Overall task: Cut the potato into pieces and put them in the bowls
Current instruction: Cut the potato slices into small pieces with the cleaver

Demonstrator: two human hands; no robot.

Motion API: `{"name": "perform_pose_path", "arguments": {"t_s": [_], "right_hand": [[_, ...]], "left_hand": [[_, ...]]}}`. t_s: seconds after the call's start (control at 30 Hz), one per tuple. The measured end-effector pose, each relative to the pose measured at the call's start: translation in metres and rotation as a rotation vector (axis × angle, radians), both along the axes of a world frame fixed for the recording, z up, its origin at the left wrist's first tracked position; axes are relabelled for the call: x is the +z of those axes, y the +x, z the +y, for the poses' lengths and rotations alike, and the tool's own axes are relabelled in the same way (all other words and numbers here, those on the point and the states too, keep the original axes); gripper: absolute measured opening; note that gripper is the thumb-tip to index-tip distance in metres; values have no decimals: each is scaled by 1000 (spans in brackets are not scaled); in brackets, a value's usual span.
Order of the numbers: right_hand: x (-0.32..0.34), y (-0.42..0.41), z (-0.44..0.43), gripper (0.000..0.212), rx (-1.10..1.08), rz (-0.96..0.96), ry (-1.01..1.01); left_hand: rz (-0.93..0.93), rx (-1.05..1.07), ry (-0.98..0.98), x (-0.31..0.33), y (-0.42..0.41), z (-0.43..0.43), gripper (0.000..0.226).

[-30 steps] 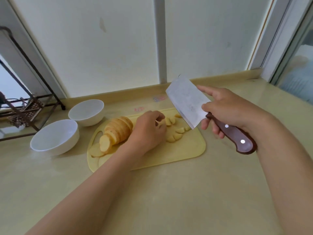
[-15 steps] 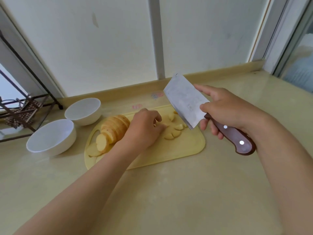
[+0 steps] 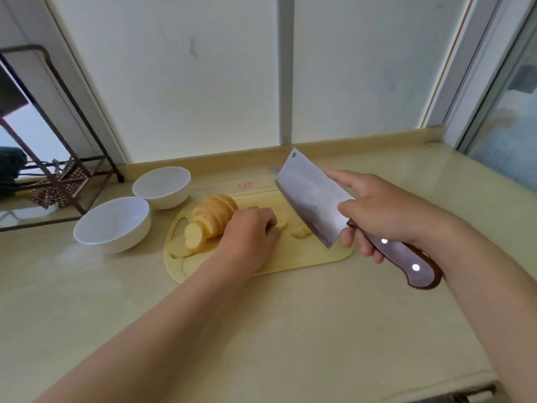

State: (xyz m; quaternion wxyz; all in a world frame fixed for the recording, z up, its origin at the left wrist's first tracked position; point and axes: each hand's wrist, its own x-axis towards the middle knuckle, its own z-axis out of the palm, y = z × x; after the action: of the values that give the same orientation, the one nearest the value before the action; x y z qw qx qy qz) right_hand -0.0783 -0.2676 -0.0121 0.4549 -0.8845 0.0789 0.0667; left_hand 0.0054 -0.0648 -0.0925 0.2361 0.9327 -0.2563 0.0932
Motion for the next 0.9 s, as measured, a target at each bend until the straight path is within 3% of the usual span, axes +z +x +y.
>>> {"name": "perform_pose_path", "arguments": {"t_s": [0.3,0.7,0.9], "right_hand": [[10,-14,41,86,99,63,-175],[26,-30,60,81,171,180,-448],[15,-18,79,90,188,202,-590]], "left_hand": [[-63,-89,-177,-9,-9,14,17],[-16,-87,-154,-7,-9,13,22],[-16,-85,-150,-9,-6,12,23]]}}
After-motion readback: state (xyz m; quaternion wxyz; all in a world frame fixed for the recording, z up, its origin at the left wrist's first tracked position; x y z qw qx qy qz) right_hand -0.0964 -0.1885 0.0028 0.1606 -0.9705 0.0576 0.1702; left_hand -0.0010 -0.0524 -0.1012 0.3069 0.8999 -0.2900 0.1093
